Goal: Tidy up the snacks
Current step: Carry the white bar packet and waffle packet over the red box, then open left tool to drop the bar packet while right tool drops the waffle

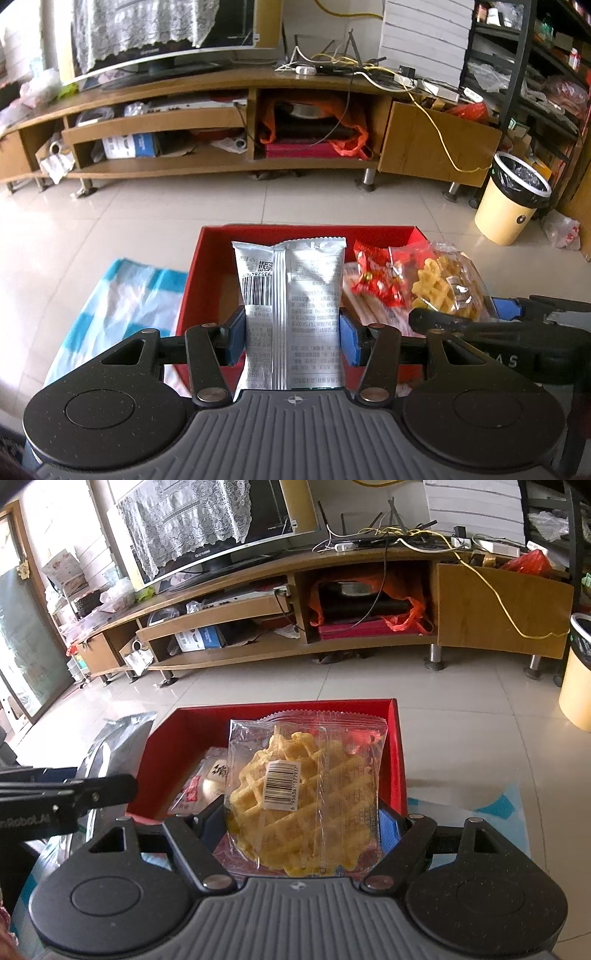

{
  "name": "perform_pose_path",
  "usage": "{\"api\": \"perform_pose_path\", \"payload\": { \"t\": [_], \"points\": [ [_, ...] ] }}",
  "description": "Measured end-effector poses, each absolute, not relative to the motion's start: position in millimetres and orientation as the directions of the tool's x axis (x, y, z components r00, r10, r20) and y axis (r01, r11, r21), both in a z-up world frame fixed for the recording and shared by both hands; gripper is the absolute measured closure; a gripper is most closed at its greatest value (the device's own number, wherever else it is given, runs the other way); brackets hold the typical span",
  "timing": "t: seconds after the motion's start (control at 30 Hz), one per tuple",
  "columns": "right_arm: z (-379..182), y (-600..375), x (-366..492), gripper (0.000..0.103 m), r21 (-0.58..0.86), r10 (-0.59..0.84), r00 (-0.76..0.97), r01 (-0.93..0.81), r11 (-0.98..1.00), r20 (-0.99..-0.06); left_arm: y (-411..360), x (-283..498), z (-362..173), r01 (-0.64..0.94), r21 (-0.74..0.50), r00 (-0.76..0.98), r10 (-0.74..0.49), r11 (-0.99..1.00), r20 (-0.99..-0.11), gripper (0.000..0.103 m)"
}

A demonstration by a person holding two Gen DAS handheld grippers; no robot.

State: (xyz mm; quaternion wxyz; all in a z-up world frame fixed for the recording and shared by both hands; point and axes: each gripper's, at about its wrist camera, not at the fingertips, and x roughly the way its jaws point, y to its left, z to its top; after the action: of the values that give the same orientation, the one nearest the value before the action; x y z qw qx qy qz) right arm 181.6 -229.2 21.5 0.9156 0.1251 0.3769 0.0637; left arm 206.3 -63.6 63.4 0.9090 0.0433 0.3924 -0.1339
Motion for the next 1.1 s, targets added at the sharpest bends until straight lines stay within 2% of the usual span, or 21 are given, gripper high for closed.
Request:
{"api": "perform_pose_path", "payload": {
  "t": [0.33, 0.97, 1.1],
  "points": [
    [17.4, -231.8, 200.0, 0.026, 0.246, 0.182, 0.715, -0.015, 0.969, -0.675, -85.6, 237.3, 56.8, 0.278, 0.047, 0.672, -0.159, 0.959, -0.724, 0.045],
    [0.8, -221.8, 224.9, 0.025, 0.156, 0.147, 0.715, -0.053, 0.986, -0.684, -96.6, 267.9, 30.5, 0.23, 0.103, 0.662, -0.078, 0.968, -0.745, 0.044],
    [-6.9, -219.7, 229.4, 0.023, 0.15, 0.148, 0.693, -0.058, 0.987, -0.706, -95.4, 269.4, 28.2, 0.217, 0.102, 0.666, -0.071, 0.971, -0.743, 0.03]
  ]
}}
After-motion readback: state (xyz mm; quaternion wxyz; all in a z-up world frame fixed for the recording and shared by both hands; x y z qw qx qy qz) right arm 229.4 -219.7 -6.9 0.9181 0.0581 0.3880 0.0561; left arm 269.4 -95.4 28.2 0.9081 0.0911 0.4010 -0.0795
